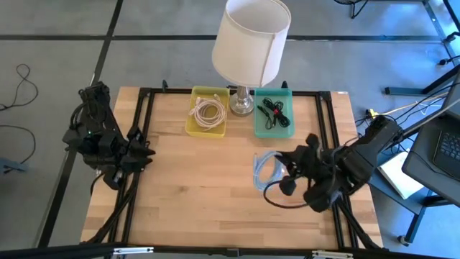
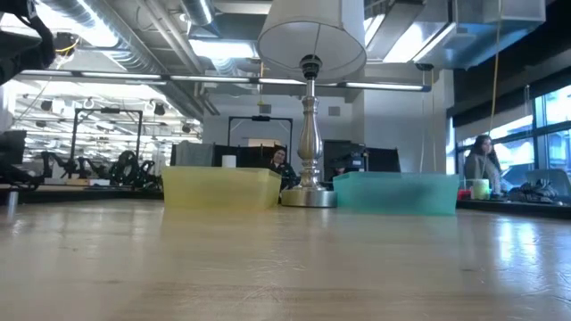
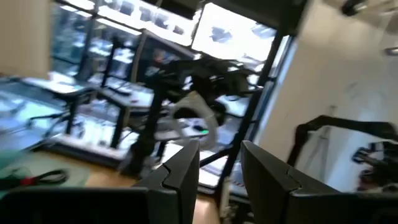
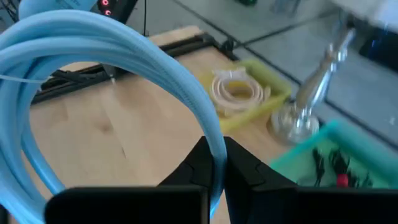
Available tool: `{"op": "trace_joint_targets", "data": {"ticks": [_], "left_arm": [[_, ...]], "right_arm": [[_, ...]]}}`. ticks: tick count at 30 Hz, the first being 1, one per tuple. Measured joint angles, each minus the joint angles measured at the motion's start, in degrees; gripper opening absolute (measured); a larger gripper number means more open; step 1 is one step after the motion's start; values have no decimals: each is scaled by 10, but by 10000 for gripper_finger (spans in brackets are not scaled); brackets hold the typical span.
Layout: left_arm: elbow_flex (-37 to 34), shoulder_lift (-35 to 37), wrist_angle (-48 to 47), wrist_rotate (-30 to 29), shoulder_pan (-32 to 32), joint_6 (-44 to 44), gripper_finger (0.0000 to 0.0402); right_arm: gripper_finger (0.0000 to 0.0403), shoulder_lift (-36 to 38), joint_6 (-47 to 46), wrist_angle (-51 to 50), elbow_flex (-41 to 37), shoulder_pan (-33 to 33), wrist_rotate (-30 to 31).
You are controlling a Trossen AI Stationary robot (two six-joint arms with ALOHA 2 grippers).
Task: Pick & Place USB Port
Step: Put the blue HDMI cable into the yellow bin
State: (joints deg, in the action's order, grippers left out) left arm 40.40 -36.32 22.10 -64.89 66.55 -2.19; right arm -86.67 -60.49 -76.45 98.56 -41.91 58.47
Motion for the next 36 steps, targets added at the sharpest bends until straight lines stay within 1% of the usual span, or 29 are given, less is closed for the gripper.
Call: {"op": "trace_joint_targets", "data": {"ticks": [5,9,12,16,19,23,25,28,30,33,36], "left_arm": [[0,-2,9,158,-72,22,111],[0,-9,4,240,-137,55,111],[0,-19,2,287,-185,73,117],[0,-28,-2,324,-244,93,140],[0,-43,-17,357,-295,133,165],[0,-71,-24,422,-361,191,196],[0,-90,1,461,-390,205,207],[0,-121,61,529,-425,215,216],[0,-142,85,567,-446,227,217],[0,-171,98,603,-472,255,217],[0,-194,115,626,-489,272,217]], "right_arm": [[17,0,176,132,1,55,-3],[17,0,308,242,1,103,-45],[17,0,374,302,1,133,-90],[17,-6,427,362,1,158,-136],[17,-19,467,405,1,171,-163],[17,-36,497,435,1,188,-193],[17,-44,504,435,1,197,-195],[17,-53,508,441,1,211,-204],[17,-59,520,457,1,220,-215],[17,-66,545,491,1,235,-230],[17,-67,565,520,1,248,-241]]}}
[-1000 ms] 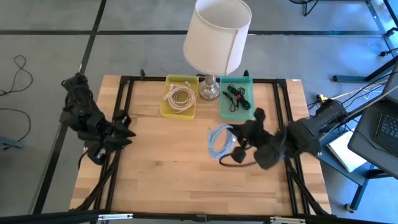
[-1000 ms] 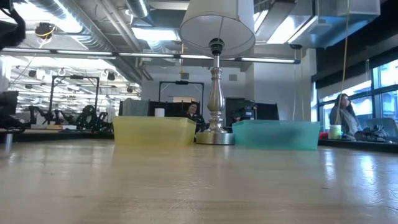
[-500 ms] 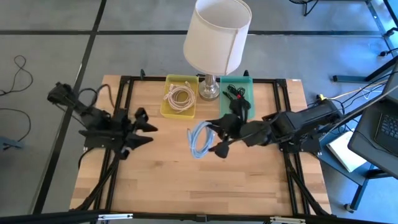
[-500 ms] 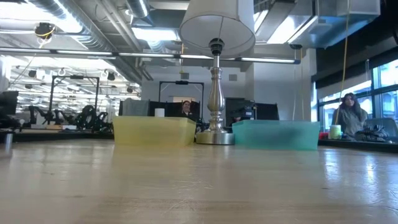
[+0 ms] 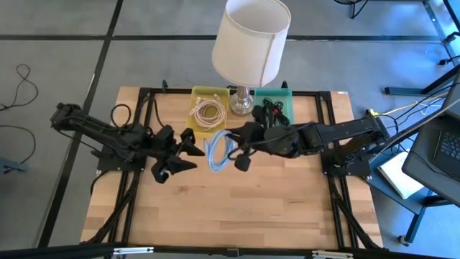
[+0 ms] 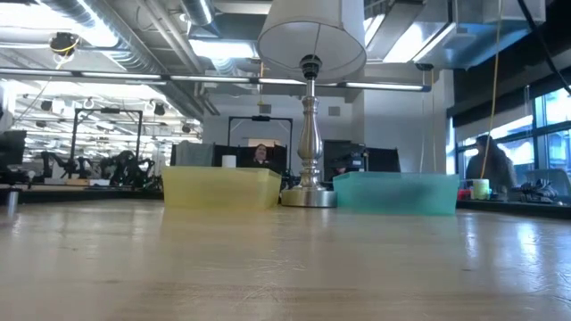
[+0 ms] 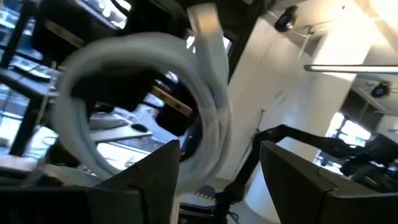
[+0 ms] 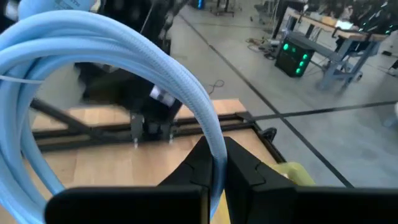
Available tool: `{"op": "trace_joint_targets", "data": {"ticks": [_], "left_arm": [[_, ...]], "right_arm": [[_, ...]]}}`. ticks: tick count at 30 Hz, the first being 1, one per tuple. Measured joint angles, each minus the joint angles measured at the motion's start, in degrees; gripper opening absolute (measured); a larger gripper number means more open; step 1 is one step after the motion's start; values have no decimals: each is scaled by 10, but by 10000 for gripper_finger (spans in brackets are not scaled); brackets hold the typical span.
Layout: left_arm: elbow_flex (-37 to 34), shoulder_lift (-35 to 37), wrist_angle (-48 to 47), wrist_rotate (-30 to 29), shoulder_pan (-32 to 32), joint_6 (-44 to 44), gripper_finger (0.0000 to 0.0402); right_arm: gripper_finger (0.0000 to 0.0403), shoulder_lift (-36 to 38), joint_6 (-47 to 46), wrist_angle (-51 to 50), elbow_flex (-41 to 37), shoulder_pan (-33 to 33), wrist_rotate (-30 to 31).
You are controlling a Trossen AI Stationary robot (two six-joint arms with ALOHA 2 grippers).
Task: Pick & Place USB Port
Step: Put the blue HDMI cable into the yellow bin
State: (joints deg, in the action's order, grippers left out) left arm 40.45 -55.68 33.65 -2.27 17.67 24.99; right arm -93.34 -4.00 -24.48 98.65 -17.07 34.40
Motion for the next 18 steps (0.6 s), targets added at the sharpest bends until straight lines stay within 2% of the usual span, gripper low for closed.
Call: {"op": "trace_joint_targets", "data": {"ticks": [5,18], "left_arm": [[0,-24,56,40,-13,6,217],[0,-34,58,64,-47,14,217]], "right_arm": [[17,0,28,27,0,18,-4],[17,-12,39,71,0,49,-60]]}}
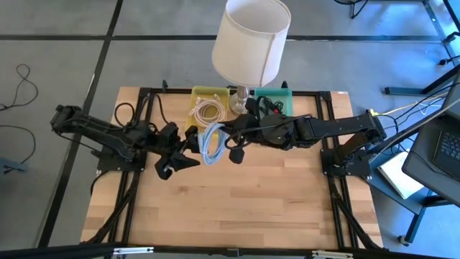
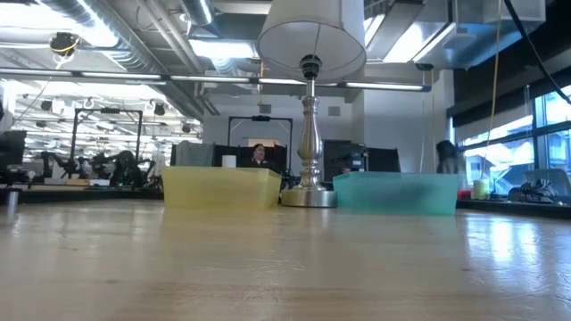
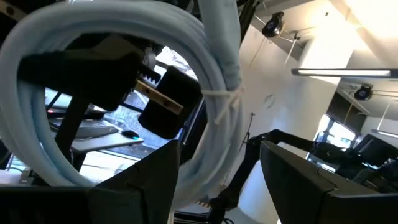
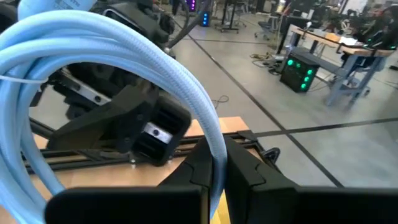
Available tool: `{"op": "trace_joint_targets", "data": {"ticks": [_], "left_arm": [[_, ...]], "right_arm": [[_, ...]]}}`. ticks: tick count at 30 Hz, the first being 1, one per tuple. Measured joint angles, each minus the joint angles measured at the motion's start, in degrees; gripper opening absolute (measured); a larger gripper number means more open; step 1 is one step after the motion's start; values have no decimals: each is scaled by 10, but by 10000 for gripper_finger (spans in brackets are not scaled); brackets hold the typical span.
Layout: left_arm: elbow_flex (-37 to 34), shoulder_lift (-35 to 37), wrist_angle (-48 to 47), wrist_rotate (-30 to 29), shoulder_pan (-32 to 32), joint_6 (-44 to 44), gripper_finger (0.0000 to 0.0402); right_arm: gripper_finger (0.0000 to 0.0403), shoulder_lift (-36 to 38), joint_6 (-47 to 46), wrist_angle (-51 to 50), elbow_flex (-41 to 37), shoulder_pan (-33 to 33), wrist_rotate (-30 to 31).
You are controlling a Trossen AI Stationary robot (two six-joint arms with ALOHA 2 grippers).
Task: Pick & Place USB Port
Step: Put the blue HDMI cable into the yellow bin
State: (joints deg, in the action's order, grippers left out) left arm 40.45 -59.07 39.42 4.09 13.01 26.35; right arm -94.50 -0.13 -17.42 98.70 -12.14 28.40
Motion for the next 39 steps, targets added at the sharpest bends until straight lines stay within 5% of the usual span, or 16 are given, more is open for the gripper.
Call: {"op": "trace_joint_targets", "data": {"ticks": [14,19,24,31,34,39], "left_arm": [[0,0,24,44,-27,8,204],[0,0,20,47,-27,-13,148],[0,0,18,69,-27,-37,34],[0,0,10,72,-27,-44,34],[0,0,9,74,-27,-42,34],[0,0,6,80,-26,-35,34]], "right_arm": [[17,-28,15,22,0,19,-16],[17,-29,20,35,0,27,-31],[17,-29,21,36,0,26,-37],[19,-29,40,35,0,26,-36],[65,-29,59,34,0,24,-31],[196,-28,83,29,0,25,-20]]}}
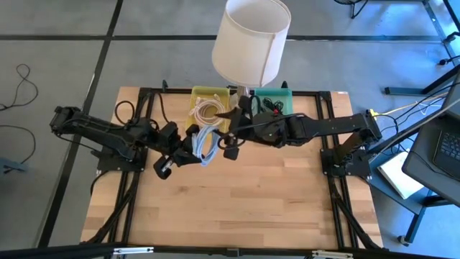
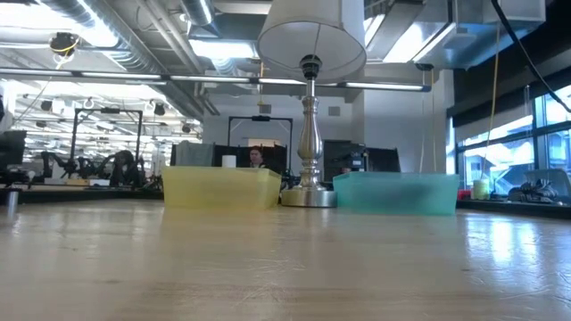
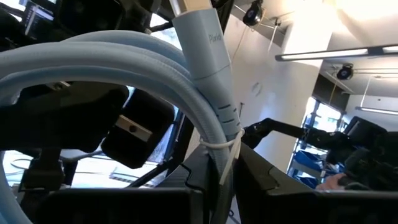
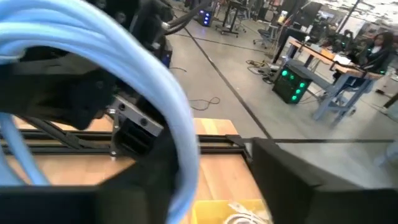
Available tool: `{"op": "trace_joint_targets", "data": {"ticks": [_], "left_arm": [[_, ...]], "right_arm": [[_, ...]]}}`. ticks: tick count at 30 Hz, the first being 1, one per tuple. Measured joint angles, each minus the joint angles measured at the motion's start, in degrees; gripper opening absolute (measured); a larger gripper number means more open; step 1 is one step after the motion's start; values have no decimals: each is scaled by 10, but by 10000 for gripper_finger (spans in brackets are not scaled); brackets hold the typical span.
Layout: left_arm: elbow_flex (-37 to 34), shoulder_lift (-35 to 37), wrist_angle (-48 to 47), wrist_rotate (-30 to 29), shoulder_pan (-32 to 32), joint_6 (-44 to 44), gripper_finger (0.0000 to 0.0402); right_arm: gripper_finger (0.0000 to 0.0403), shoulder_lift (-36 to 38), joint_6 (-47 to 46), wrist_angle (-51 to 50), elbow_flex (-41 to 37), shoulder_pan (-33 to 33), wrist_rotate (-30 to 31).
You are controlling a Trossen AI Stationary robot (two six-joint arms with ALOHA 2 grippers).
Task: Pick & Place USB Port
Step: Put the blue HDMI cable into the yellow bin
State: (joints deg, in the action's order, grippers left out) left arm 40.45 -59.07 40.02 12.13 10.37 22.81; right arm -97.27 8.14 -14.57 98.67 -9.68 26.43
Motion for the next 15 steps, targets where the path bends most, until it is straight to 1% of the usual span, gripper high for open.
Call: {"op": "trace_joint_targets", "data": {"ticks": [3,5,7,9,12,15], "left_arm": [[0,0,-4,1,0,2,34],[0,1,-6,0,0,2,34],[0,7,-19,3,0,2,34],[0,20,-37,6,1,1,34],[0,44,-76,5,1,3,34],[0,75,-138,-2,0,4,34]], "right_arm": [[265,7,-2,-19,0,-7,22],[297,18,-2,-53,2,-22,53],[318,30,-10,-126,20,-46,103],[326,44,-44,-218,54,-76,160],[327,60,-157,-375,115,-127,226],[322,63,-319,-534,166,-173,242]]}}
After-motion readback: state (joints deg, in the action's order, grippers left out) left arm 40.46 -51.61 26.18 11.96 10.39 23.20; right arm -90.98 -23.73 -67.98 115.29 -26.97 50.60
